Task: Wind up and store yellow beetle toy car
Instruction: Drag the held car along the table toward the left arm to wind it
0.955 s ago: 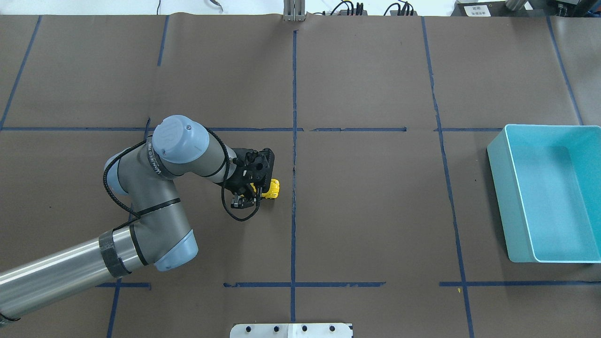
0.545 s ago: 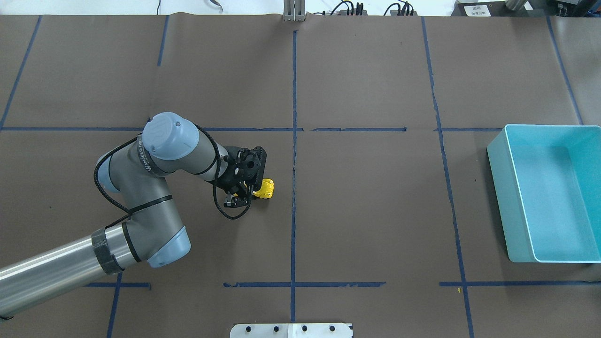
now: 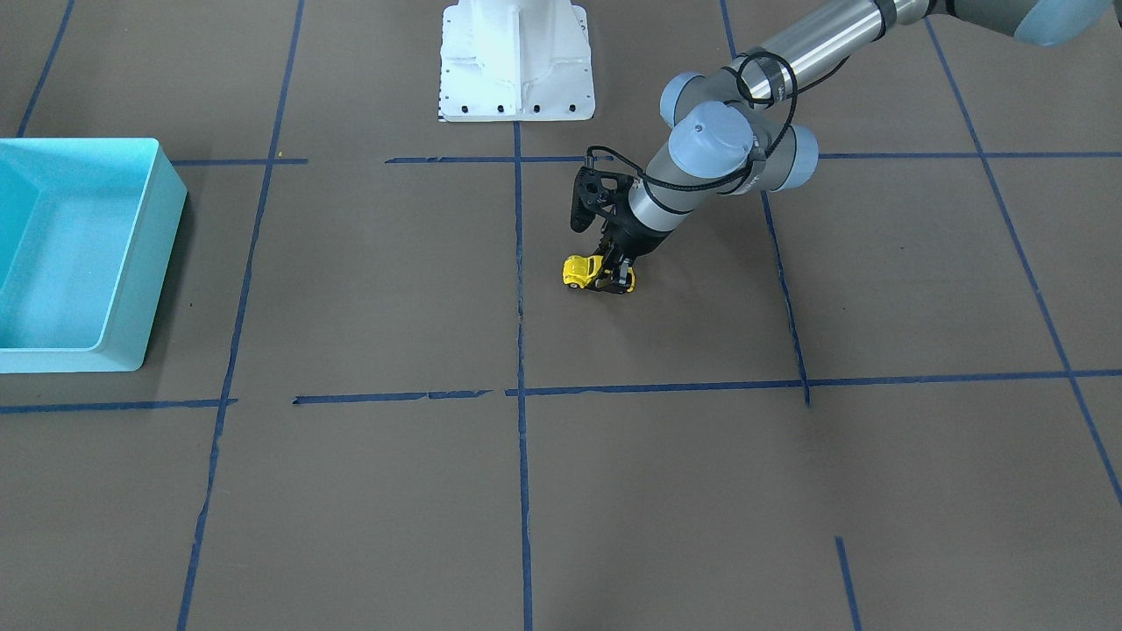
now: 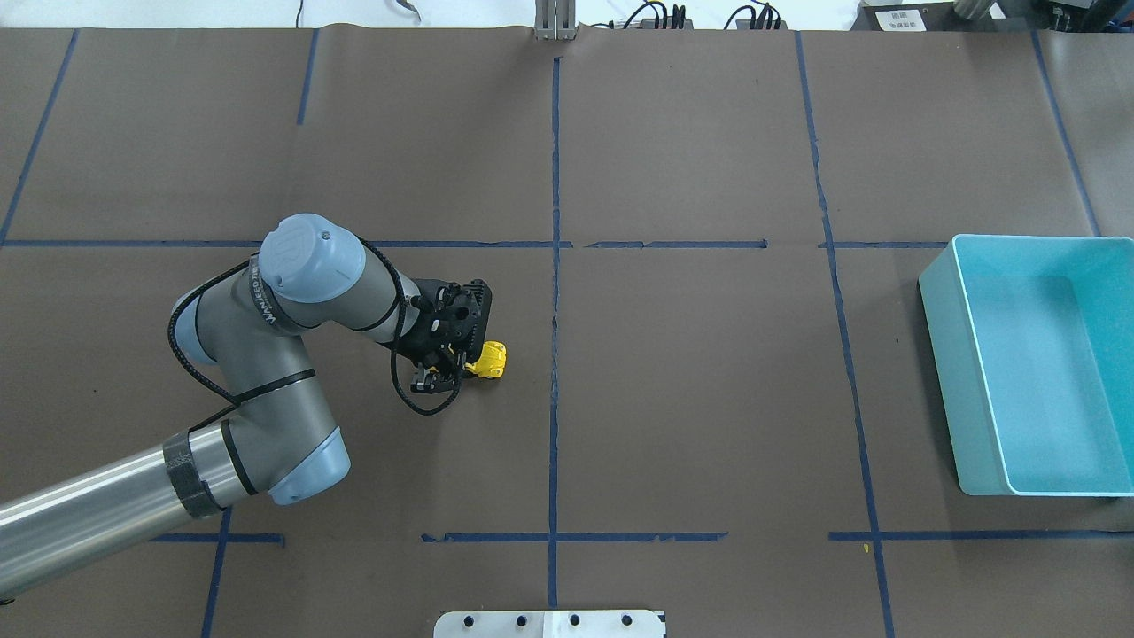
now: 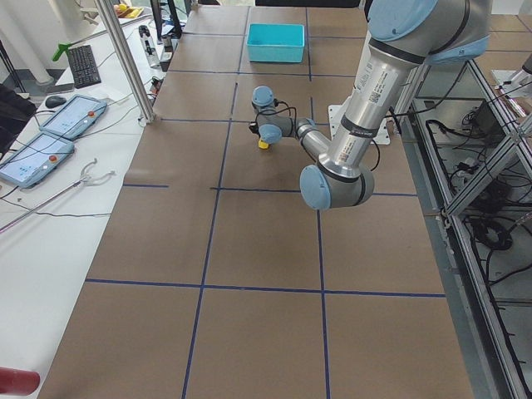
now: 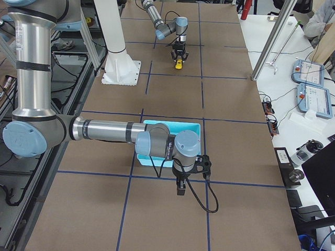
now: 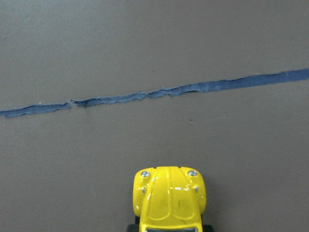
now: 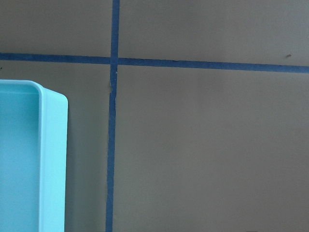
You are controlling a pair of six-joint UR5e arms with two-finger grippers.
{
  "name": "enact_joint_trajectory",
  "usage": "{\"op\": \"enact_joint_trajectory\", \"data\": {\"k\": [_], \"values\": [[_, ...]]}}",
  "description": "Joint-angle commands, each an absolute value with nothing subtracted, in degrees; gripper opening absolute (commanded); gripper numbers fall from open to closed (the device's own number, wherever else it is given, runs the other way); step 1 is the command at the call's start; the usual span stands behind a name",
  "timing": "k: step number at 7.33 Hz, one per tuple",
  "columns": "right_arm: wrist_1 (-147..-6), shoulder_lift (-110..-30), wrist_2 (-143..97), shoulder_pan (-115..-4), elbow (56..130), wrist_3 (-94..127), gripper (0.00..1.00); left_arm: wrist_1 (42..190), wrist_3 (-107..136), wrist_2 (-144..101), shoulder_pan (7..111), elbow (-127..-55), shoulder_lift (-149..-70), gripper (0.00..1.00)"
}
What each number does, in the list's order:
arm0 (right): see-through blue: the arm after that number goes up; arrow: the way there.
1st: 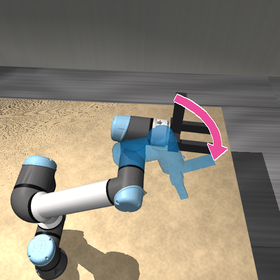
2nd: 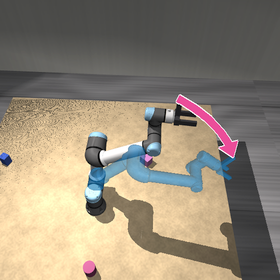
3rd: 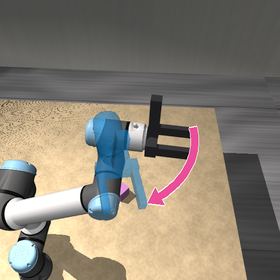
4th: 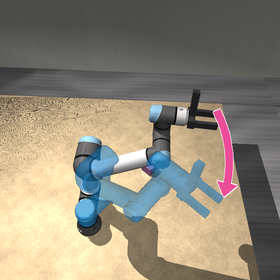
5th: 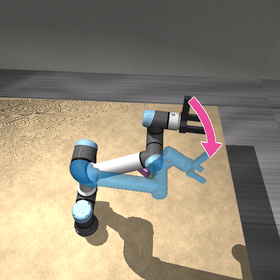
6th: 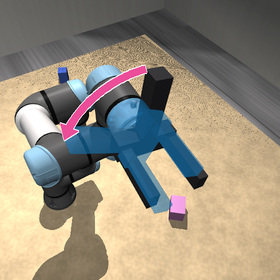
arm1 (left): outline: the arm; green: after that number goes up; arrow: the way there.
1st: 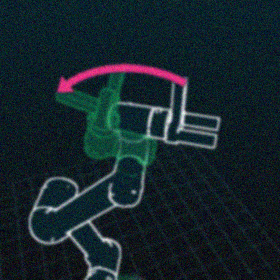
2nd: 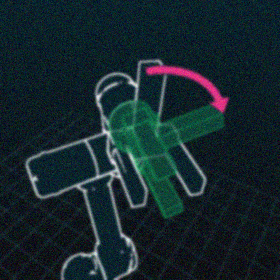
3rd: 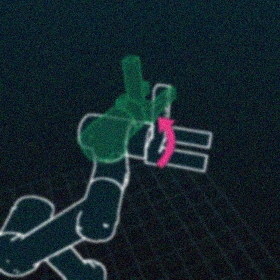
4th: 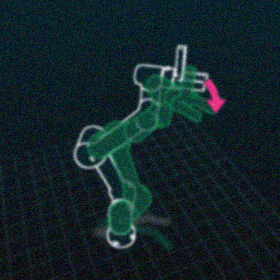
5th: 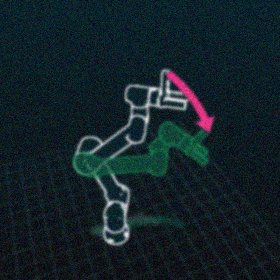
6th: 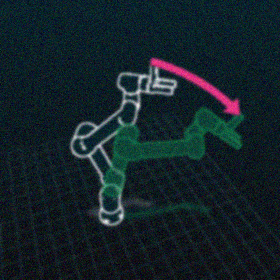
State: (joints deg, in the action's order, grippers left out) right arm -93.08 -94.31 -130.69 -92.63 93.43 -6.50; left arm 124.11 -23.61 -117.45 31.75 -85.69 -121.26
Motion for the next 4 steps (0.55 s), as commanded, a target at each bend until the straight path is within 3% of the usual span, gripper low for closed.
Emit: {"op": "enact_joint_trajectory", "data": {"k": [1, 4], "values": [[-93.08, -94.31, -130.69, -92.64, 93.43, -6.50, 1.00, 125.76, -23.82, -117.86, 32.95, -85.69, -120.68, 0.02], [-93.08, -94.31, -130.69, -92.64, 93.43, -6.50, 1.00, 130.40, -23.82, -122.34, 35.51, -85.69, -116.47, 0.03]]}}
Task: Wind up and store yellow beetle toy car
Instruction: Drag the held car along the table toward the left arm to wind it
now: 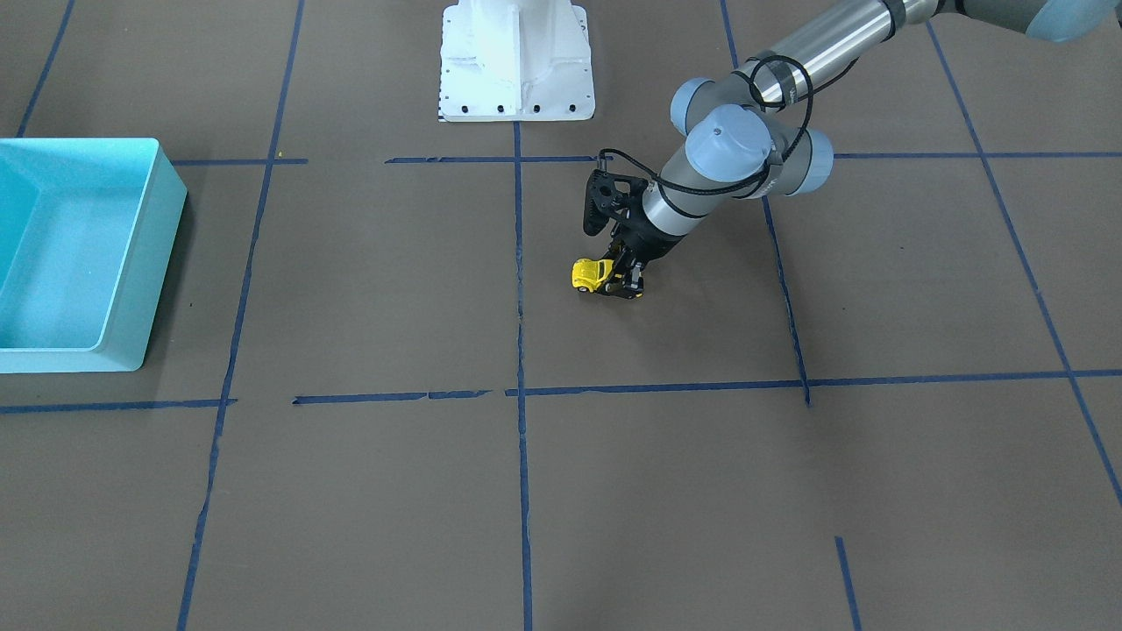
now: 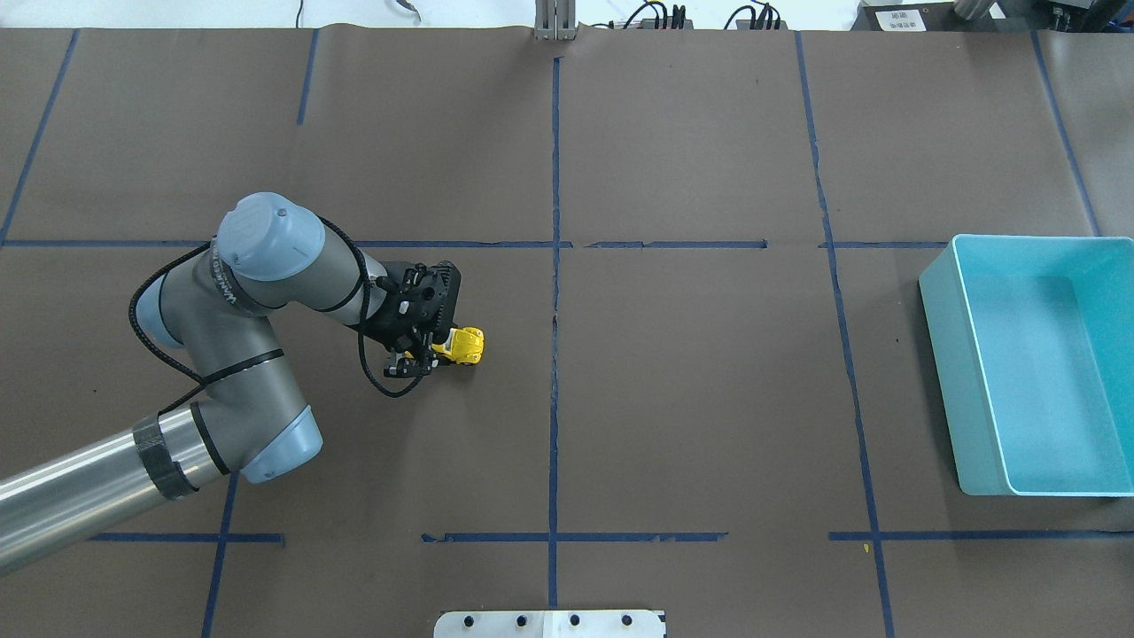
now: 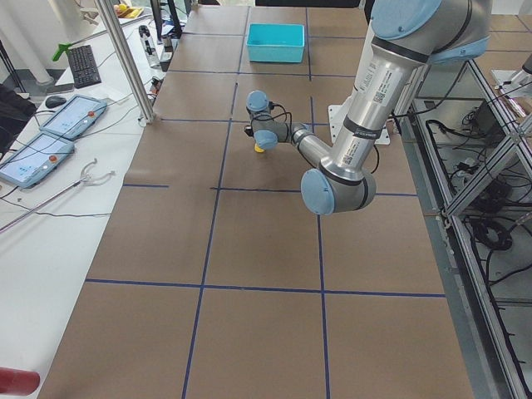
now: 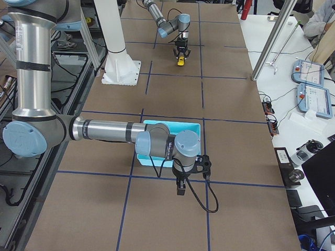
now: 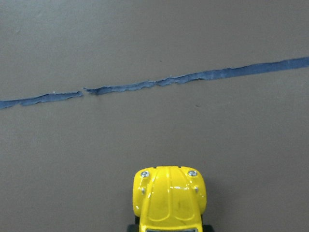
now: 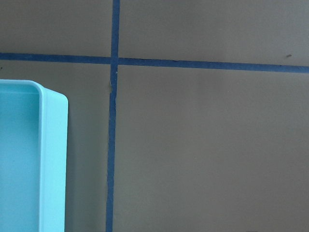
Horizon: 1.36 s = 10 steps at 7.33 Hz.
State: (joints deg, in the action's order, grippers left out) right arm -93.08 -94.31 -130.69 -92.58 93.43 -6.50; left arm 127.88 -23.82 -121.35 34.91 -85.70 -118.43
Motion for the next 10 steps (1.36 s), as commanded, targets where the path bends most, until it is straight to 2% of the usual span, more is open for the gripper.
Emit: {"op": "enact_joint_trajectory", "data": {"k": [1, 7, 8, 9, 10], "values": [[-93.08, -94.31, -130.69, -92.64, 93.43, -6.50, 1.00, 131.65, -23.82, -122.87, 35.77, -85.69, -115.41, 0.03], [-93.08, -94.39, -130.69, -92.64, 93.43, -6.50, 1.00, 139.10, -28.48, -128.23, 40.16, -85.69, -106.37, 0.05], [-93.08, -94.39, -130.69, -92.64, 93.43, -6.50, 1.00, 140.52, -28.65, -128.58, 41.21, -85.69, -104.78, 0.42], [-93.08, -94.39, -130.69, -92.64, 93.43, -6.50, 1.00, 140.80, -28.57, -131.02, 42.70, -85.61, -104.16, 0.99], [-93.08, -94.39, -130.69, -92.64, 93.43, -6.50, 1.00, 140.80, -28.56, -132.70, 44.54, -85.69, -103.11, 1.00]]}}
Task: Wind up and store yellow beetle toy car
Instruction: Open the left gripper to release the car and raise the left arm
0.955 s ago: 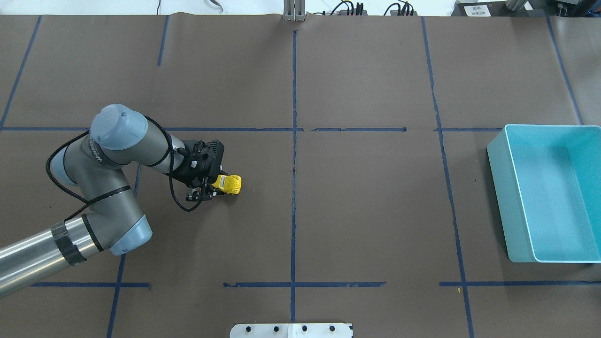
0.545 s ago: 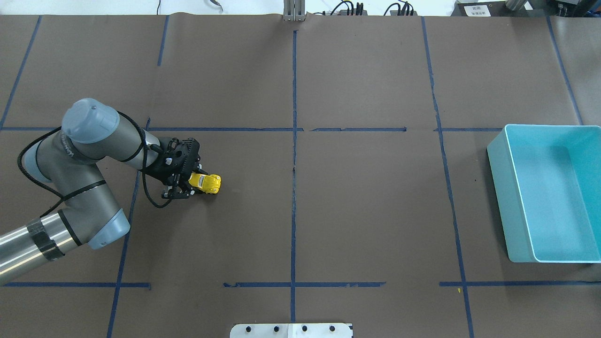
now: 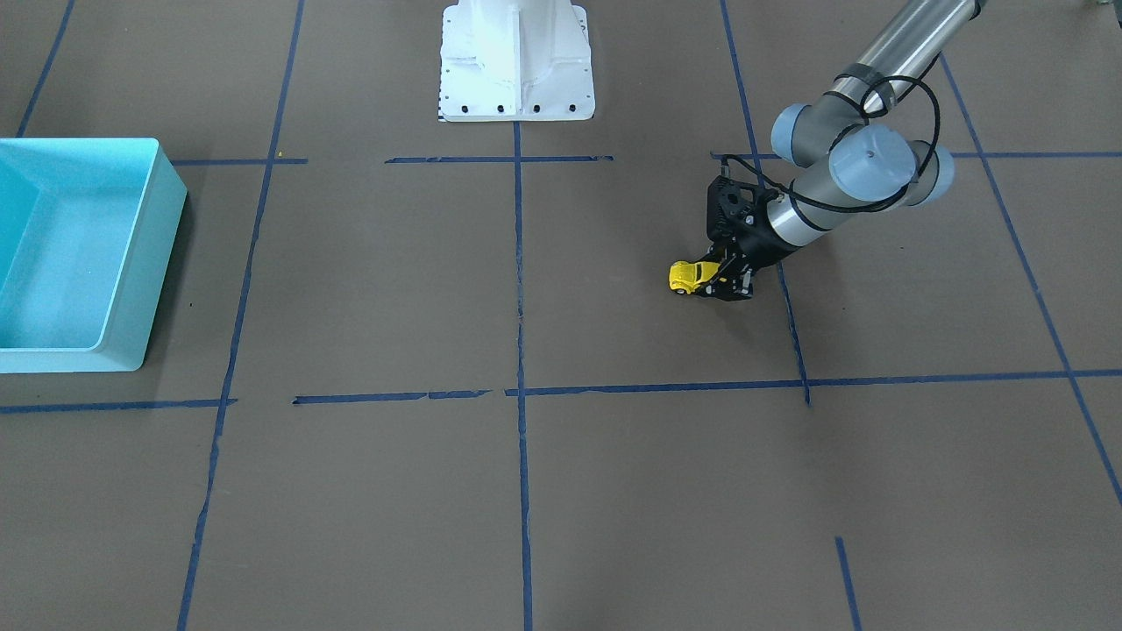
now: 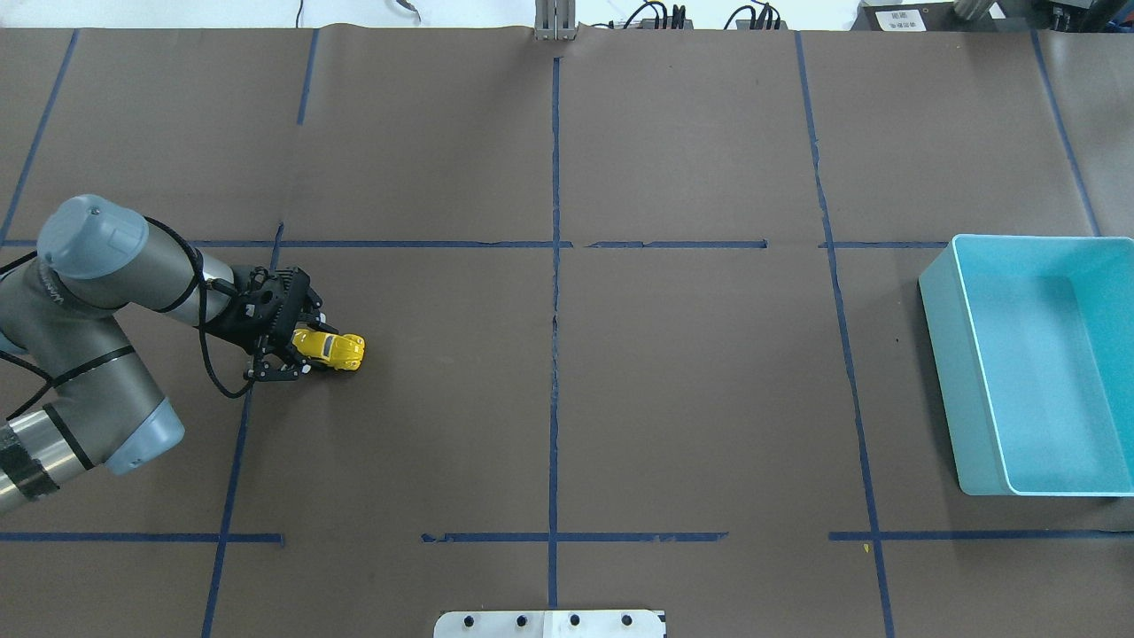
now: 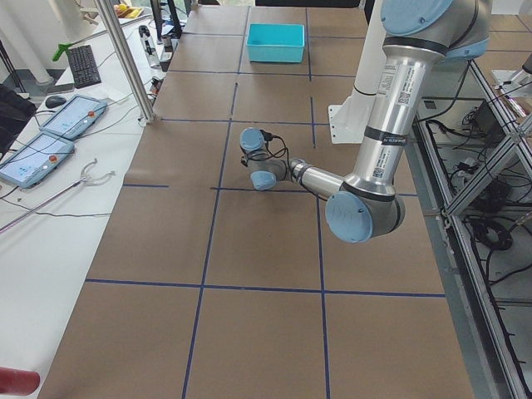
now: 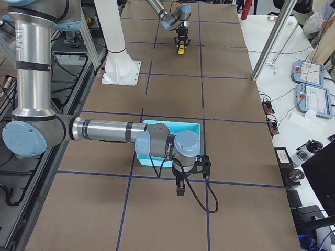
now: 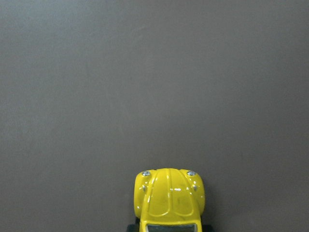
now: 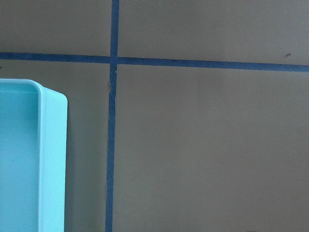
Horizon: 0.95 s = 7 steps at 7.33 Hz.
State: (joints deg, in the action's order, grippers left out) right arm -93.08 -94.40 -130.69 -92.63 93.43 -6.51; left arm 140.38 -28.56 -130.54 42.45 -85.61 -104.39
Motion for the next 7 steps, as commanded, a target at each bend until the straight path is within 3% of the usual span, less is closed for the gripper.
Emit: {"op": "enact_joint_trajectory", "data": {"k": [1, 5, 7], "values": [[-93.08, -94.39, -130.69, -92.64, 93.43, -6.50, 1.00, 140.80, -28.48, -133.58, 45.78, -85.69, -103.01, 1.00], [-93.08, -94.39, -130.69, -92.64, 93.43, -6.42, 1.00, 139.41, -27.69, -135.42, 49.20, -86.22, -103.09, 1.00], [-93.08, -94.39, -130.69, -92.64, 93.51, -6.50, 1.00, 130.57, -21.58, -135.44, 51.93, -90.14, -103.80, 1.00]]}}
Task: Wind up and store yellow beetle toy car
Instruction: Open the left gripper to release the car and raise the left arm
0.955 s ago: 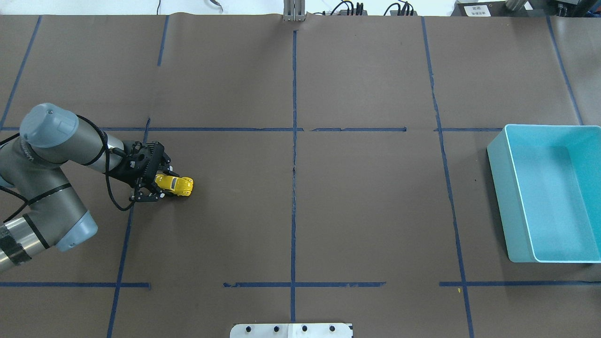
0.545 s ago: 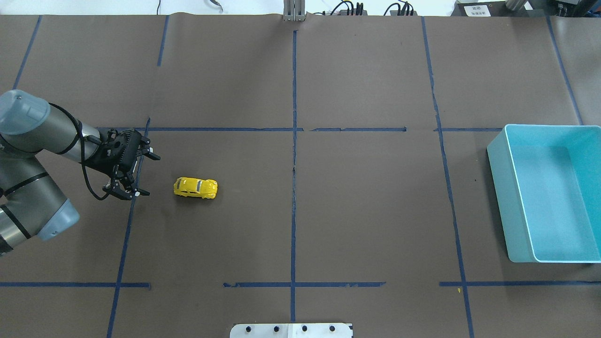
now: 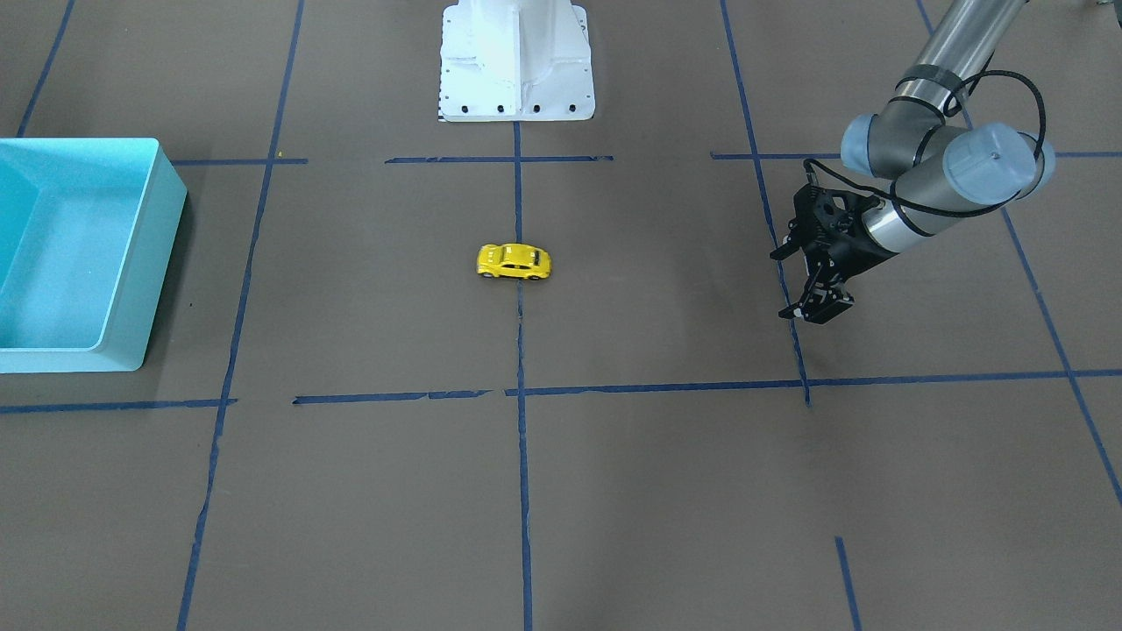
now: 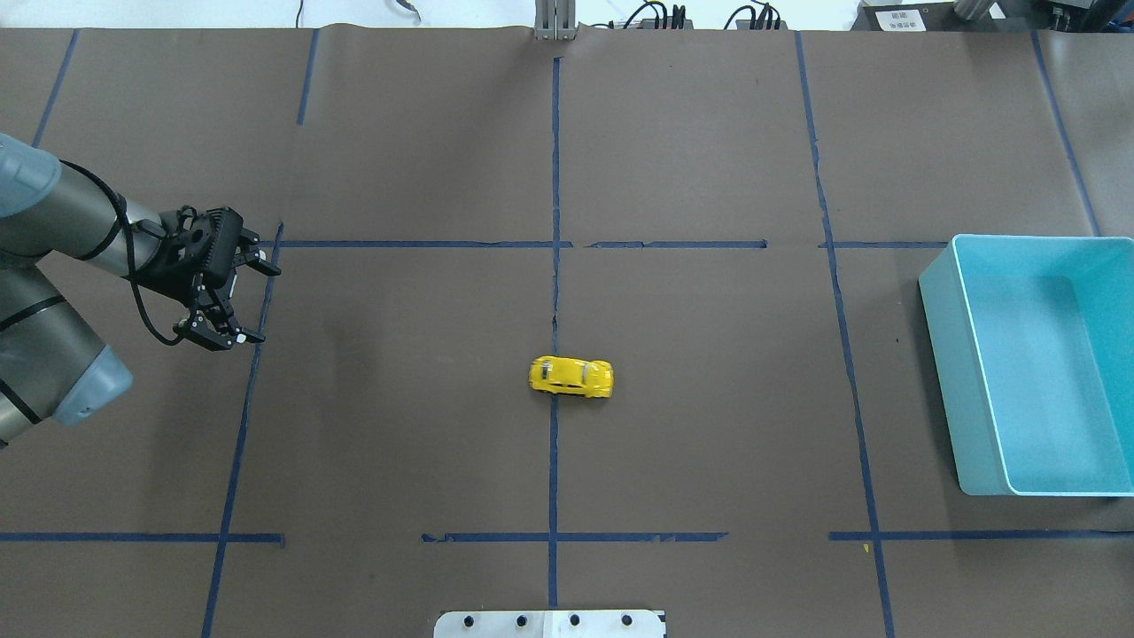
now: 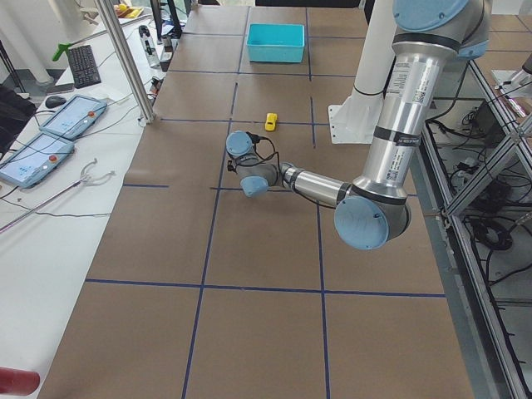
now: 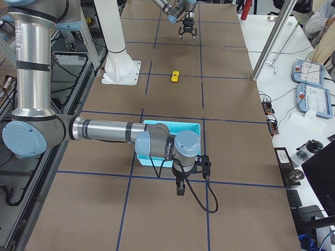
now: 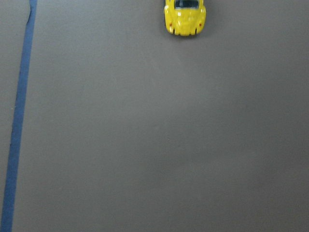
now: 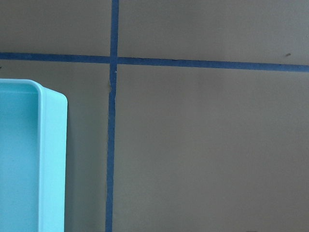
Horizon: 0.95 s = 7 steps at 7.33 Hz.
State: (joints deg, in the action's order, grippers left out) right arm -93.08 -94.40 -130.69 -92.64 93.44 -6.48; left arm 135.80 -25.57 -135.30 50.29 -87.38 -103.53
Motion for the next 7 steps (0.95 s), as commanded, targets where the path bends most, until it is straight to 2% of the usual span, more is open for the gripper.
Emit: {"op": "enact_joint_trajectory", "data": {"k": [1, 4, 5, 7], "values": [[-92.99, -94.39, -130.69, -92.64, 93.60, -6.50, 1.00, 123.47, -18.75, -135.00, 53.68, -93.92, -103.89, 1.00], [-92.99, -94.39, -130.69, -92.72, 93.69, -6.50, 1.00, 91.75, -18.46, -128.01, 56.07, -107.71, -104.33, 1.00], [-92.99, -94.39, -130.69, -92.72, 93.60, -6.50, 1.00, 84.88, -18.37, -126.93, 58.08, -109.49, -104.59, 0.99], [-93.08, -94.39, -130.78, -92.64, 93.08, -6.24, 1.00, 81.30, -13.23, -127.00, 68.58, -108.90, -103.81, 0.99]]}}
